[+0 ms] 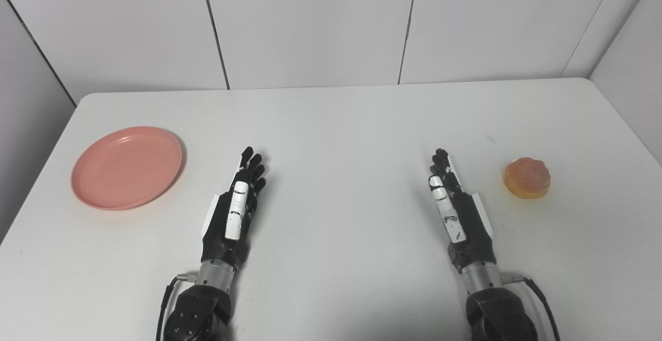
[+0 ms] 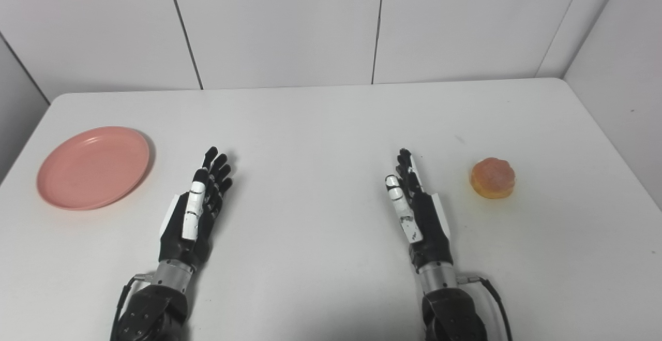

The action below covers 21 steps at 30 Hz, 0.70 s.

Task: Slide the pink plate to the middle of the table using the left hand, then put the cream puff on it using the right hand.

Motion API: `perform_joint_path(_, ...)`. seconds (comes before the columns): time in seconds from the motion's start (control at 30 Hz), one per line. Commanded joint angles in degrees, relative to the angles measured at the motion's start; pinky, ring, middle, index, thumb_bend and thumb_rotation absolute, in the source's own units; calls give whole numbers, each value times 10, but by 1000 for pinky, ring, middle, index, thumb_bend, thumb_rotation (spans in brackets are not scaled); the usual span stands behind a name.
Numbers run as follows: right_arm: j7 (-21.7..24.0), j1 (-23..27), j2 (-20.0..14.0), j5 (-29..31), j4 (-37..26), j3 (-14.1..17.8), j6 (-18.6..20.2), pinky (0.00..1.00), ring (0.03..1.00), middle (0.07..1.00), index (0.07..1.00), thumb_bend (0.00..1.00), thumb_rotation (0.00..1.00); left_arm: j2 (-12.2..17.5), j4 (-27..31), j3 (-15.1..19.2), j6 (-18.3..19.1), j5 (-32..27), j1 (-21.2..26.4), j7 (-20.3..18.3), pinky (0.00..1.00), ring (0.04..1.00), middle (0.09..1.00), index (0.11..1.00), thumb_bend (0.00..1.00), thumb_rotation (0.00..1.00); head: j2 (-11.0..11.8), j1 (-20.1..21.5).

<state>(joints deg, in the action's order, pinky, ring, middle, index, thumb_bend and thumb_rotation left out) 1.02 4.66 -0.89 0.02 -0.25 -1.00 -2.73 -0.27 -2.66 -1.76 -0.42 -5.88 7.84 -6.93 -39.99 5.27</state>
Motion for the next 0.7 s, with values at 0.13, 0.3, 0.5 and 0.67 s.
perform_joint_path(0.13,3,-25,0,2,32,0,-13,1000,1000,1000,988,665,902,1,-23,-1,-4,9,-15,6,1000,1000,1000,1000,585,1000,2,-2)
perform_joint_path(0.3,4,-24,0,2,36,1,-18,1000,1000,1000,991,640,912,1,-31,-1,-11,11,-13,7,1000,1000,1000,1000,591,1000,5,1)
perform_joint_path(0.5,4,-22,2,4,39,3,-21,1000,1000,1000,985,643,906,4,-30,-2,-7,8,-13,1,1000,1000,1000,1000,595,1000,7,0)
perform_joint_path(0.67,1,-23,4,3,42,3,-24,1000,1000,1000,986,643,917,3,-25,0,0,2,-15,0,1000,1000,1000,1000,589,1000,8,3)
